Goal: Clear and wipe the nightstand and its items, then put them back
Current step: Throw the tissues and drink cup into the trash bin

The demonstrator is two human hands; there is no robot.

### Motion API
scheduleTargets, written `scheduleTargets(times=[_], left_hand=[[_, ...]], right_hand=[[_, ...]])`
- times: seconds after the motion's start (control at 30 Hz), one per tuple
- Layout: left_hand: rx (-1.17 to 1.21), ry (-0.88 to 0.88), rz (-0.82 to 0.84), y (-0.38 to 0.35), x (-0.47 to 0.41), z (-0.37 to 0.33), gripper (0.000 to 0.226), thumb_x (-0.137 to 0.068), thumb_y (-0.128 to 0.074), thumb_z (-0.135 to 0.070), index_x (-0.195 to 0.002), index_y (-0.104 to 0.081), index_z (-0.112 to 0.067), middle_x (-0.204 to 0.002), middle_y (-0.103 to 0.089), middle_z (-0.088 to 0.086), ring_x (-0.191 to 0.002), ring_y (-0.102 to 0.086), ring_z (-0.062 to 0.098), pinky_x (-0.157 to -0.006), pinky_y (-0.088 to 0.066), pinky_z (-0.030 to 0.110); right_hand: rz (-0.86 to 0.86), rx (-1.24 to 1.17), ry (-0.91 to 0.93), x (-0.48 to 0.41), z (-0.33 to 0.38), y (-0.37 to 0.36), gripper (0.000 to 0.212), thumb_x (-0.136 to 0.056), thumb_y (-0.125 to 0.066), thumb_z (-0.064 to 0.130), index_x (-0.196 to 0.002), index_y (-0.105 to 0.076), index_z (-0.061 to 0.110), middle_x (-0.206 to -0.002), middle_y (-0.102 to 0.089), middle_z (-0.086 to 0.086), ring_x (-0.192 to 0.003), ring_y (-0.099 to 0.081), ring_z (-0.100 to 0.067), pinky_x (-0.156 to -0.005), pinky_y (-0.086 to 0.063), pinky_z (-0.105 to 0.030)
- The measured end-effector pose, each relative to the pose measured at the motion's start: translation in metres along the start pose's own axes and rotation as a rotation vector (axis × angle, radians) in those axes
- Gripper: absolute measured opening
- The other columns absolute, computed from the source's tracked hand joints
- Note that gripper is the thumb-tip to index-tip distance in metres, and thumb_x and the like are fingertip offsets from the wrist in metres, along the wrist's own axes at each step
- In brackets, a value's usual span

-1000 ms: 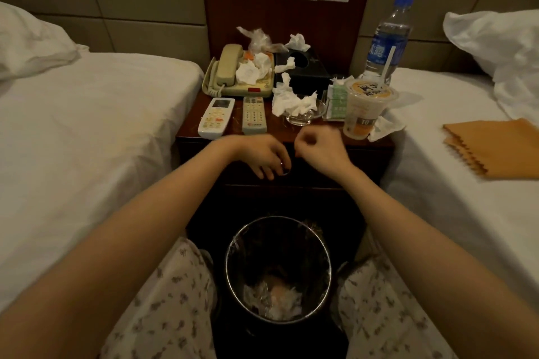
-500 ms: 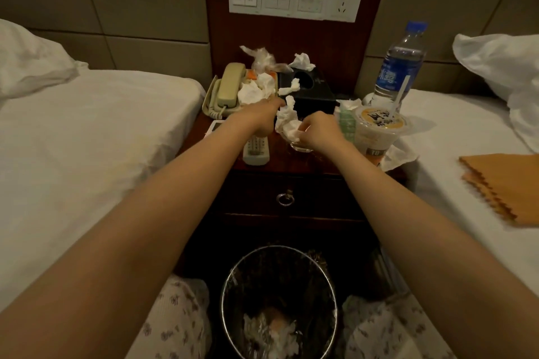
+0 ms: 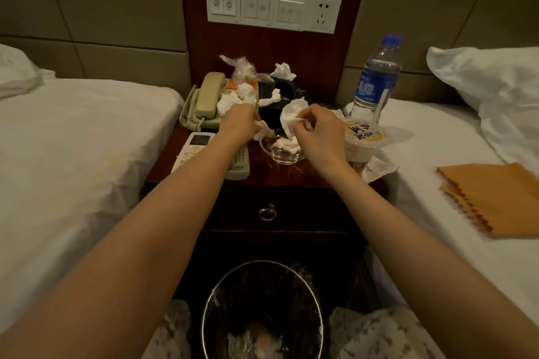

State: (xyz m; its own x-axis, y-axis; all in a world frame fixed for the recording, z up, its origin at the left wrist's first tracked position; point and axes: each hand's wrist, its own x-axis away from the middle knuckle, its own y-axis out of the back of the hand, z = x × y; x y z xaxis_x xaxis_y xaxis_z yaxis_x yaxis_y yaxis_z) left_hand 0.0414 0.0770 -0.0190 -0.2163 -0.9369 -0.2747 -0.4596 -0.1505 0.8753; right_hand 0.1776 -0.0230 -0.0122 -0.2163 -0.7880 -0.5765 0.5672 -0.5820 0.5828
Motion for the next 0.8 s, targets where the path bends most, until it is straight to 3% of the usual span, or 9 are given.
scheduleTargets(times=[0.07, 0.13, 0.23, 0.3, 0.37, 0.47, 0.57, 0.7, 0.8], left_hand=[[0.107, 0.003, -0.103, 0.011, 0.009, -0.003, 0.029, -0.088, -0.054, -0.012, -0.114, -0.065, -0.006, -0.109, -0.064, 0.015, -0.103, -0.058, 0.029, -0.076, -0.043, 0.031], [0.201, -0.018, -0.144, 0.026, 0.022, -0.007, 0.027, -0.087, -0.054, -0.015, -0.11, -0.064, -0.006, -0.095, -0.063, 0.009, -0.088, -0.057, 0.023, -0.067, -0.037, 0.026], [0.321, -0.076, -0.063, 0.041, 0.045, -0.01, 0.017, -0.088, -0.054, -0.021, -0.099, -0.062, -0.012, -0.071, -0.049, -0.005, -0.063, -0.045, 0.007, -0.053, -0.033, 0.024], [0.451, -0.072, -0.002, 0.047, 0.06, -0.011, 0.008, -0.089, -0.053, -0.02, -0.084, -0.059, -0.015, -0.07, -0.048, -0.007, -0.063, -0.045, 0.005, -0.055, -0.037, 0.021], [0.603, -0.015, 0.071, 0.051, 0.075, -0.012, 0.017, -0.09, -0.052, -0.015, -0.074, -0.056, -0.019, -0.072, -0.051, -0.004, -0.065, -0.049, 0.008, -0.059, -0.042, 0.023], [0.608, 0.005, 0.307, 0.056, 0.099, -0.015, 0.012, -0.092, -0.05, -0.01, -0.084, -0.058, -0.012, -0.076, -0.053, -0.003, -0.068, -0.053, 0.008, -0.055, -0.052, 0.018], [0.442, 0.004, 0.732, 0.054, 0.121, -0.014, 0.012, -0.094, -0.048, -0.007, -0.101, -0.058, -0.009, -0.086, -0.058, 0.001, -0.075, -0.057, 0.01, -0.063, -0.056, 0.02], [0.179, 0.036, 0.971, 0.031, 0.143, -0.01, 0.018, -0.094, -0.05, -0.007, -0.11, -0.058, -0.008, -0.093, -0.058, 0.001, -0.083, -0.058, 0.013, -0.067, -0.057, 0.028], [0.127, 0.118, 1.113, 0.009, 0.156, -0.005, 0.029, -0.093, -0.05, -0.004, -0.122, -0.054, -0.005, -0.094, -0.058, 0.004, -0.091, -0.06, 0.021, -0.072, -0.057, 0.035]], right_hand=[[0.025, -0.043, -0.007, 0.006, 0.003, 0.002, 0.012, -0.084, -0.056, 0.011, -0.09, -0.063, 0.004, -0.085, -0.058, -0.003, -0.078, -0.047, -0.012, -0.06, -0.029, -0.023], [0.099, -0.14, -0.029, 0.016, 0.006, 0.005, 0.007, -0.081, -0.057, 0.01, -0.082, -0.063, 0.007, -0.075, -0.056, 0.001, -0.068, -0.047, -0.009, -0.054, -0.034, -0.014], [0.33, -0.294, -0.109, 0.035, 0.003, 0.013, 0.015, -0.081, -0.059, 0.006, -0.068, -0.058, 0.014, -0.064, -0.054, 0.004, -0.056, -0.048, -0.003, -0.05, -0.036, -0.006], [0.473, -0.386, -0.158, 0.048, -0.003, 0.017, 0.024, -0.082, -0.057, -0.001, -0.063, -0.055, 0.014, -0.059, -0.053, 0.003, -0.051, -0.049, -0.003, -0.052, -0.041, -0.013], [0.582, -0.437, -0.184, 0.063, -0.01, 0.018, 0.028, -0.083, -0.055, -0.005, -0.061, -0.055, 0.012, -0.053, -0.052, 0.006, -0.045, -0.047, 0.0, -0.051, -0.039, -0.017], [0.899, -0.274, -0.171, 0.086, -0.019, 0.015, 0.023, -0.084, -0.055, -0.003, -0.066, -0.058, 0.012, -0.058, -0.053, 0.002, -0.044, -0.048, 0.0, -0.049, -0.039, -0.018], [1.209, 0.045, -0.14, 0.107, -0.027, 0.002, 0.013, -0.084, -0.059, 0.006, -0.08, -0.064, 0.017, -0.068, -0.06, 0.003, -0.058, -0.057, -0.005, -0.048, -0.042, -0.016], [1.325, 0.149, -0.199, 0.121, -0.035, -0.012, 0.017, -0.084, -0.061, 0.008, -0.098, -0.065, 0.017, -0.087, -0.059, 0.001, -0.076, -0.056, -0.011, -0.056, -0.046, -0.02], [1.374, 0.203, -0.267, 0.125, -0.037, -0.015, 0.023, -0.082, -0.063, 0.007, -0.104, -0.064, 0.015, -0.083, -0.06, 0.0, -0.073, -0.057, -0.012, -0.059, -0.048, -0.02]])
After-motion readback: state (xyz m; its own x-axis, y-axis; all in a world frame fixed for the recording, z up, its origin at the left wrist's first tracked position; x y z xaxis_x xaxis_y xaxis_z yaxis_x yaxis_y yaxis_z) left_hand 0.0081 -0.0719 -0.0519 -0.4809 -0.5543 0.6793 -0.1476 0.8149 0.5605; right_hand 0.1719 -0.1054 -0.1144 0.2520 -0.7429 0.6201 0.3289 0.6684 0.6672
